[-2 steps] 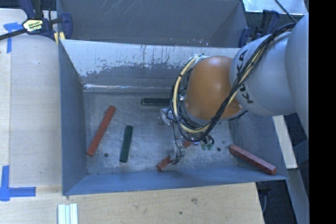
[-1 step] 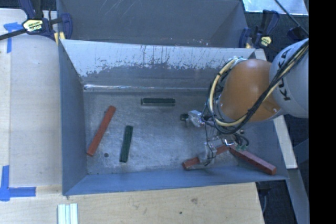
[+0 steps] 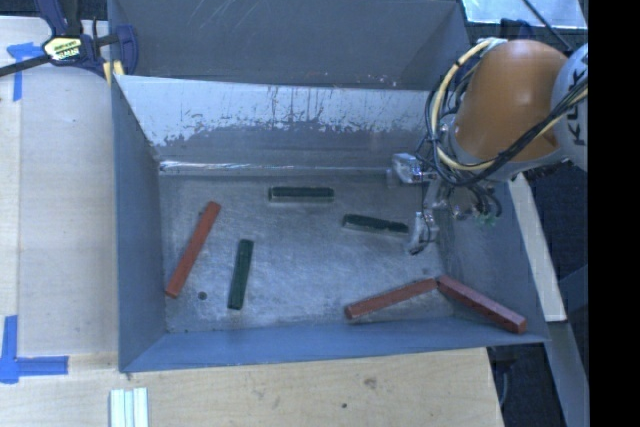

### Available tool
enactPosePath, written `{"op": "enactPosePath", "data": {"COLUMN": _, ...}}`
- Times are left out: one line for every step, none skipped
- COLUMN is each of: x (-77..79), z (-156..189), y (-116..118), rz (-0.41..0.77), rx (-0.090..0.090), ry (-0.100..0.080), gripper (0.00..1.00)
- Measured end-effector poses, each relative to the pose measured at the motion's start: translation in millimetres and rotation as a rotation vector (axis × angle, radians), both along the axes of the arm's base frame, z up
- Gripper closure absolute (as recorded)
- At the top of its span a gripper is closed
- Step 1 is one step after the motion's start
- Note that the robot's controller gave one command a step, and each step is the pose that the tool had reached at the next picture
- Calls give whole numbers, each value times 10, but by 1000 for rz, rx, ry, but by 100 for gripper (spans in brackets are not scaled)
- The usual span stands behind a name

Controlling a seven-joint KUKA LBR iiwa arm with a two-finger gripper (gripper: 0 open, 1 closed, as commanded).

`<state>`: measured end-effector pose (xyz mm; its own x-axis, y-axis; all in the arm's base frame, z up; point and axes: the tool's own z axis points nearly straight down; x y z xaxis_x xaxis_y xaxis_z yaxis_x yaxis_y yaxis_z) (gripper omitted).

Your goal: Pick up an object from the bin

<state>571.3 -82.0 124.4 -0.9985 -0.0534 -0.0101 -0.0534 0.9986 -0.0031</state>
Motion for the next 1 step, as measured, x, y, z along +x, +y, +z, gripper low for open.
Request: {"op": "enactPosePath", "data": {"x": -27, "z": -80, "y": -316, "rz": 218, "rx": -1, "ry": 5, "gripper": 0}}
